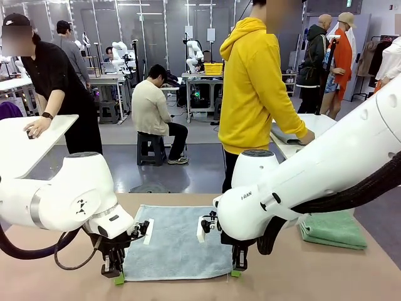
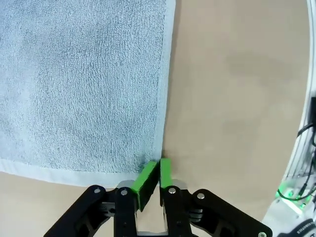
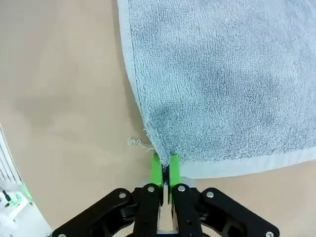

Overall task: Fold the towels and place them in the basket.
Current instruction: When a person lays out a Towel with hook on the table, fold it in half twice.

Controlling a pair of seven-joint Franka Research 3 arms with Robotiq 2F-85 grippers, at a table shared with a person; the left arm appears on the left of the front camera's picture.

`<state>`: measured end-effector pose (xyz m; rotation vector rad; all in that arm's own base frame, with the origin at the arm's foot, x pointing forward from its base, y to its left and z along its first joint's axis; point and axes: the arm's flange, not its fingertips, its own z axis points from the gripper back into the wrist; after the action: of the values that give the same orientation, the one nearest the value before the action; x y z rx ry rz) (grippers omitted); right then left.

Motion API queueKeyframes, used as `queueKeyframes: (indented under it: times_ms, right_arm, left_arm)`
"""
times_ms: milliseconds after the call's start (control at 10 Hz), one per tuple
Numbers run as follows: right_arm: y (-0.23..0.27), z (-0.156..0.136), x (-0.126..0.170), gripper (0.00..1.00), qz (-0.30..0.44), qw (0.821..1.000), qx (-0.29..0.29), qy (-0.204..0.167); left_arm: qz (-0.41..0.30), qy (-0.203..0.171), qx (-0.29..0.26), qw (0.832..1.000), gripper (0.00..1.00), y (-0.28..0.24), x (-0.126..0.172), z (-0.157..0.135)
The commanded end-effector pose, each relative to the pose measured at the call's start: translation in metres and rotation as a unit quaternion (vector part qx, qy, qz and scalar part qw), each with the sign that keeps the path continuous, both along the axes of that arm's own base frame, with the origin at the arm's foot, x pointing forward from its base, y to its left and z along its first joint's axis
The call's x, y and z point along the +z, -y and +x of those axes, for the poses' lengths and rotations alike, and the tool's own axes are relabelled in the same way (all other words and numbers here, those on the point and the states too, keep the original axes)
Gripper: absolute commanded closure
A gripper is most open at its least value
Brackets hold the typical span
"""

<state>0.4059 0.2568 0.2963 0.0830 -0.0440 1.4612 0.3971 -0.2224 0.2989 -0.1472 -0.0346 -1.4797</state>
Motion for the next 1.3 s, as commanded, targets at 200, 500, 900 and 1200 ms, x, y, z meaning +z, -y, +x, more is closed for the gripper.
queueKeyframes:
  times_ms: [200,500,900,1200]
  right_arm:
    - [-0.005,-0.014,0.033,1.0,0.001,1.0,-0.009,0.01]
    - [-0.012,-0.03,0.07,1.0,0.01,0.999,0.009,0.051]
    - [-0.015,-0.022,0.077,1.0,0.013,0.998,0.02,0.055]
    - [-0.015,-0.022,0.077,1.0,0.013,0.998,0.02,0.055]
  left_arm:
    - [0.002,0.016,-0.016,1.0,1.0,-0.001,0.03,-0.02]
    - [-0.01,0.034,-0.027,0.999,1.0,0.001,0.065,-0.041]
    - [-0.014,0.049,-0.025,0.998,1.0,0.003,0.076,-0.038]
    - [-0.014,0.049,-0.025,0.998,1.0,0.003,0.076,-0.038]
